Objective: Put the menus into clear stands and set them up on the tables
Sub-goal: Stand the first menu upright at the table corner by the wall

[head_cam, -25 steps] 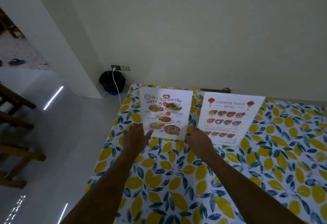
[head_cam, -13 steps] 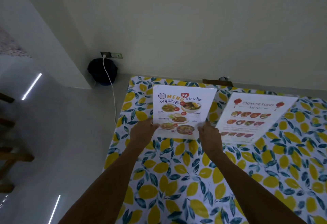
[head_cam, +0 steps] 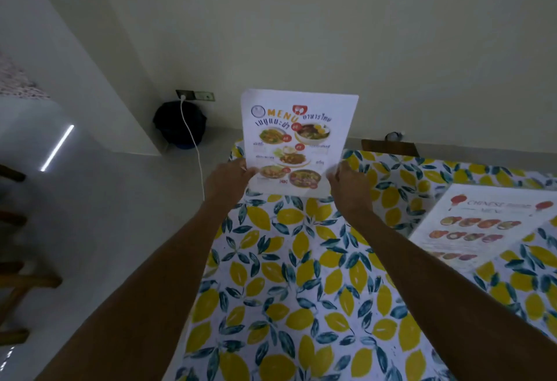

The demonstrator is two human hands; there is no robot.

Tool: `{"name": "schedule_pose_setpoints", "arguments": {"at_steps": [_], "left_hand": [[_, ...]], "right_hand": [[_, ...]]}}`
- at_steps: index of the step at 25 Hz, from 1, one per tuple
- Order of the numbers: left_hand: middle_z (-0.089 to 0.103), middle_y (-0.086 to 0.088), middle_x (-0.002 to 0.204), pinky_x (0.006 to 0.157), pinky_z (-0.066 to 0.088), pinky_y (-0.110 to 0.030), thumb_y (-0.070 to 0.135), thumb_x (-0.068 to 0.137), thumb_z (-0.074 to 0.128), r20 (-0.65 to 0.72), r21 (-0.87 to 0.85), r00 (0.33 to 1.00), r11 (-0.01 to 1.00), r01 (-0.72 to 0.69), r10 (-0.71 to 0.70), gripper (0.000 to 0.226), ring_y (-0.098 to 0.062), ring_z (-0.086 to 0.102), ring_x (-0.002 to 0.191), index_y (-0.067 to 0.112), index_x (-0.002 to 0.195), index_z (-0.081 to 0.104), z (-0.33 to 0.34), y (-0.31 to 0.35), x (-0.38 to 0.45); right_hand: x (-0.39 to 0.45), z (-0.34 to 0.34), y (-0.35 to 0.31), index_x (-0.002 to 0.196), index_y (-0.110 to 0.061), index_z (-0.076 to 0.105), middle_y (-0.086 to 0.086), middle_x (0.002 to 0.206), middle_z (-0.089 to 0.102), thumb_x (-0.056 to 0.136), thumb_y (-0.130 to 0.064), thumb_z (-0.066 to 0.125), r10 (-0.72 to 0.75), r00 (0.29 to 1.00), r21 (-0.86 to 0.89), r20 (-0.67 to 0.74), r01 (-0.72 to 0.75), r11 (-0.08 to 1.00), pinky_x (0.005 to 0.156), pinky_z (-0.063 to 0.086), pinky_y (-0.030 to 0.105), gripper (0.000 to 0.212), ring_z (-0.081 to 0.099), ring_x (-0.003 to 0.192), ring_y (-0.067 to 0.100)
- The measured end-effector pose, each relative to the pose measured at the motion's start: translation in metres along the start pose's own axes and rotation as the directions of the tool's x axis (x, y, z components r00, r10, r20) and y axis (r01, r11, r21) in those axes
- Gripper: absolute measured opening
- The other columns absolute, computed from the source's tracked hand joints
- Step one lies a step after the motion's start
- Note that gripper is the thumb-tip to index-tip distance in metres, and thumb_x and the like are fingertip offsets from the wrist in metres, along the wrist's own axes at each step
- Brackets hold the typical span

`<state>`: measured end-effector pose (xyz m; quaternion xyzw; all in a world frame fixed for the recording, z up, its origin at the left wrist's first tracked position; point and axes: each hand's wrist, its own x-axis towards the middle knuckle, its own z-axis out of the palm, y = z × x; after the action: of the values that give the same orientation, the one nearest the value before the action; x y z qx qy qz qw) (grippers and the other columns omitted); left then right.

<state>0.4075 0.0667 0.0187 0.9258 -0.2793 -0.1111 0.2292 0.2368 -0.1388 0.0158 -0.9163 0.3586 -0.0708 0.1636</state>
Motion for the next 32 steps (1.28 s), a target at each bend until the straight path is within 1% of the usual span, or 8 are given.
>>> {"name": "schedule_pose_setpoints", "arguments": {"at_steps": [4, 6, 9, 13, 16, 20, 28, 32], "left_hand": [[0.071, -0.009, 0.092, 0.071, 0.054, -0.041, 0.071, 0.087, 0.032, -0.035, 0.010, 0.999, 1.000, -0.025, 0.025, 0.063, -0.030, 0.066, 0.082, 0.018, 0.097, 0.065, -0.005, -0.021, 0.063], [0.071, -0.005, 0.094, 0.077, 0.054, -0.041, 0.060, 0.088, 0.045, -0.018, -0.041, 0.998, 0.998, 0.055, -0.056, 0.047, -0.029, 0.065, 0.086, 0.022, 0.104, 0.067, -0.005, -0.025, 0.086], [0.065, -0.001, 0.086, 0.073, 0.048, -0.035, 0.052, 0.088, 0.052, -0.012, -0.054, 0.995, 0.994, 0.098, -0.099, 0.037, -0.026, 0.059, 0.079, 0.022, 0.103, 0.066, 0.005, -0.036, 0.108], [0.072, 0.000, 0.080, 0.069, 0.057, -0.040, 0.068, 0.080, 0.042, -0.029, -0.131, 1.000, 0.991, 0.000, -0.004, 0.055, -0.019, 0.069, 0.073, 0.023, 0.101, 0.066, 0.024, -0.058, 0.124], [0.072, -0.004, 0.075, 0.067, 0.058, -0.044, 0.065, 0.081, 0.046, -0.047, -0.169, 0.998, 0.985, -0.043, 0.035, 0.053, -0.021, 0.069, 0.069, 0.018, 0.097, 0.066, 0.029, -0.064, 0.130], [0.075, -0.001, 0.087, 0.071, 0.058, -0.044, 0.068, 0.080, 0.046, -0.041, -0.199, 0.997, 0.977, -0.070, 0.063, 0.054, -0.018, 0.070, 0.075, 0.021, 0.097, 0.066, 0.031, -0.069, 0.131], [0.074, -0.002, 0.087, 0.069, 0.058, -0.044, 0.065, 0.081, 0.046, -0.018, -0.187, 0.998, 0.980, -0.066, 0.064, 0.053, -0.019, 0.070, 0.072, 0.019, 0.100, 0.063, 0.034, -0.070, 0.140], [0.074, -0.002, 0.089, 0.068, 0.057, -0.041, 0.064, 0.083, 0.045, -0.020, -0.159, 0.998, 0.985, -0.066, 0.063, 0.051, -0.019, 0.069, 0.074, 0.020, 0.101, 0.062, 0.035, -0.072, 0.141]], "right_hand": [[0.058, 0.021, -0.019, 0.114, 0.002, 0.050, 0.025, 0.096, 0.068, 0.097, -0.031, 0.052, -0.014, 1.000, 0.015, -0.014, 0.015, 1.000, 0.066, 0.050, 0.041, 0.036, 0.066, 0.090, 0.041], [0.078, 0.032, -0.024, 0.112, 0.002, 0.051, 0.026, 0.097, 0.068, 0.097, -0.029, 0.053, -0.028, 0.999, 0.032, -0.016, 0.028, 0.999, 0.066, 0.048, 0.039, 0.034, 0.065, 0.092, 0.042], [0.098, 0.050, -0.027, 0.109, 0.001, 0.050, 0.027, 0.099, 0.067, 0.097, -0.028, 0.052, -0.048, 0.999, 0.053, -0.017, 0.049, 0.997, 0.065, 0.047, 0.040, 0.031, 0.063, 0.093, 0.044], [0.108, 0.064, -0.026, 0.104, -0.001, 0.049, 0.026, 0.095, 0.067, 0.097, -0.028, 0.053, -0.065, 0.996, 0.080, -0.056, 0.070, 0.994, 0.061, 0.045, 0.039, 0.028, 0.064, 0.088, 0.044], [0.106, 0.063, -0.025, 0.099, 0.000, 0.050, 0.025, 0.088, 0.067, 0.097, -0.024, 0.054, -0.061, 0.995, 0.170, -0.082, 0.074, 0.983, 0.059, 0.044, 0.039, 0.025, 0.064, 0.081, 0.042], [0.104, 0.062, -0.022, 0.099, 0.000, 0.050, 0.023, 0.083, 0.067, 0.097, -0.026, 0.053, -0.072, 0.996, 0.193, -0.054, 0.081, 0.978, 0.057, 0.038, 0.033, 0.026, 0.064, 0.078, 0.041], [0.112, 0.061, -0.020, 0.101, 0.002, 0.050, 0.026, 0.088, 0.069, 0.096, -0.025, 0.054, -0.090, 0.996, 0.200, -0.015, 0.091, 0.976, 0.065, 0.050, 0.045, 0.028, 0.065, 0.082, 0.044], [0.112, 0.060, -0.019, 0.103, 0.003, 0.052, 0.026, 0.089, 0.070, 0.096, -0.023, 0.053, -0.089, 0.996, 0.201, 0.008, 0.085, 0.976, 0.066, 0.052, 0.045, 0.027, 0.066, 0.084, 0.044]]}}
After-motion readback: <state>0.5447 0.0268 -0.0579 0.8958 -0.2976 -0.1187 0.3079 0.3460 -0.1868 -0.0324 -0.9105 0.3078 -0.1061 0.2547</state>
